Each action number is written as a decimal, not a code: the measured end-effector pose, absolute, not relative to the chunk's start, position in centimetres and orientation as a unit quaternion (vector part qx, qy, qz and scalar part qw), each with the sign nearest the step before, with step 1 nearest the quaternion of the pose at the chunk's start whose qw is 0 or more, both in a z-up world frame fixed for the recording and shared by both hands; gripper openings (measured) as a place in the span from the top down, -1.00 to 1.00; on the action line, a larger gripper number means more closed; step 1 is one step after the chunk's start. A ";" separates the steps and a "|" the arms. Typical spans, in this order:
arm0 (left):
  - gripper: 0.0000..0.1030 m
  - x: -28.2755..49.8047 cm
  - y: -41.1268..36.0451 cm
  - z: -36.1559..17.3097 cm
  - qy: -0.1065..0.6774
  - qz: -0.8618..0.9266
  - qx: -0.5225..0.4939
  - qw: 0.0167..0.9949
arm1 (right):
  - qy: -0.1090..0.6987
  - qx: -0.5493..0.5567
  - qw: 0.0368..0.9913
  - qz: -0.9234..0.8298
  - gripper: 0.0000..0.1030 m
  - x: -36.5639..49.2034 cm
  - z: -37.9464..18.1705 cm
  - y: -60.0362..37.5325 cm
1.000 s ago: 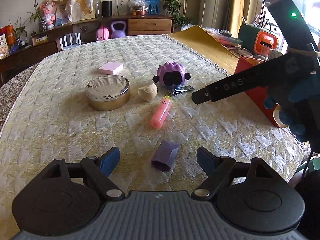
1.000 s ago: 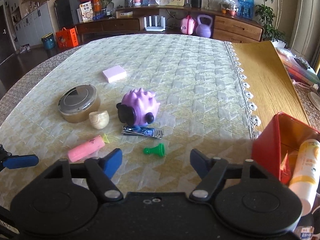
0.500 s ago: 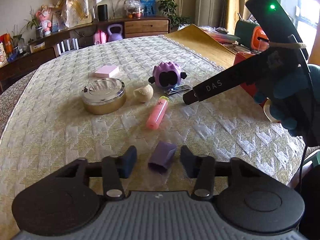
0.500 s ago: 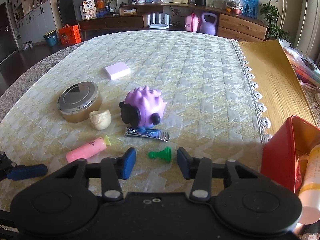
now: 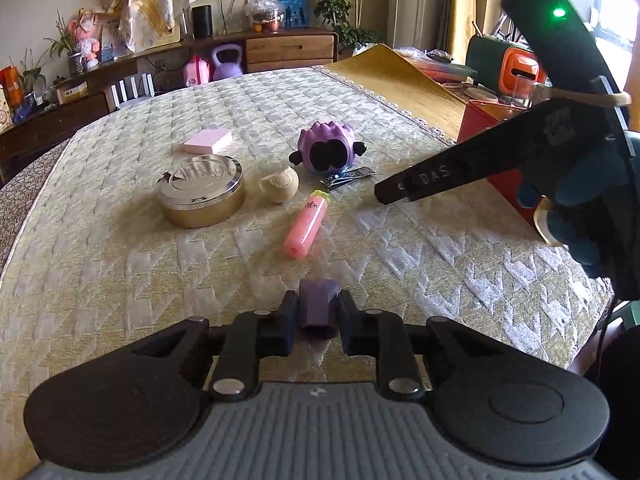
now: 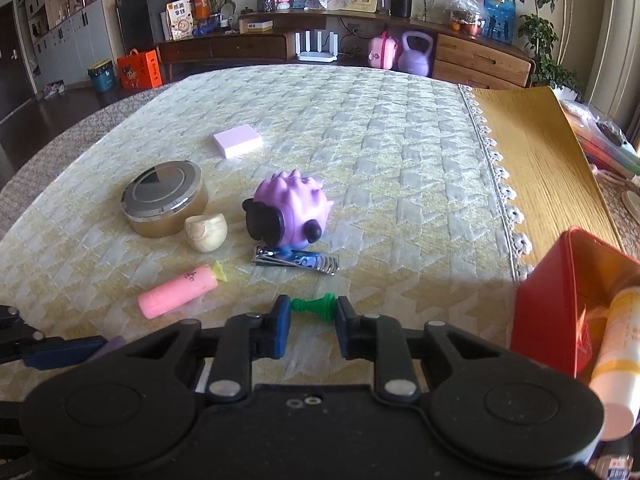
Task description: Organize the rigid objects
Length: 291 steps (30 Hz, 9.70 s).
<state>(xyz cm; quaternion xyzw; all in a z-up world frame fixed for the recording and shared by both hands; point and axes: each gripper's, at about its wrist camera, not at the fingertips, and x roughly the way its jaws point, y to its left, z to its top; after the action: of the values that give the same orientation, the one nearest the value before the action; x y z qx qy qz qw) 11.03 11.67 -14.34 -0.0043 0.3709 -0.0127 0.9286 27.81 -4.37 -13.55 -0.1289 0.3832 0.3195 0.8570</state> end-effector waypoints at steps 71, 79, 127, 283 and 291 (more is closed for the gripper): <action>0.60 23.8 -11.2 -9.0 0.438 -0.135 0.059 0.887 | 0.369 -0.114 0.890 0.244 0.56 29.3 -10.3 -27.9; 0.60 25.2 -12.1 -10.5 0.465 -0.129 0.067 0.873 | 0.380 -0.129 0.882 0.246 0.56 30.7 -11.0 -27.4; 0.58 21.2 -10.1 -7.1 0.423 -0.139 0.043 0.894 | 0.369 -0.041 0.888 0.270 -0.06 26.2 -7.2 -28.1; 0.70 18.7 -1.8 -5.2 0.358 -0.076 0.019 0.930 | 0.372 0.000 0.892 0.257 -0.05 25.0 -5.5 -24.4; 0.70 21.8 -5.6 -6.0 0.373 -0.091 0.047 0.922 | 0.379 0.007 0.894 0.240 -0.05 25.7 -6.8 -27.3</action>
<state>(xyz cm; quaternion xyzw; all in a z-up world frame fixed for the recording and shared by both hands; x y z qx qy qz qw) 21.80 -5.58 -6.03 0.0468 0.3729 -0.0913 0.9222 25.67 -27.32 -6.84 0.0067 0.3794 0.2399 0.8936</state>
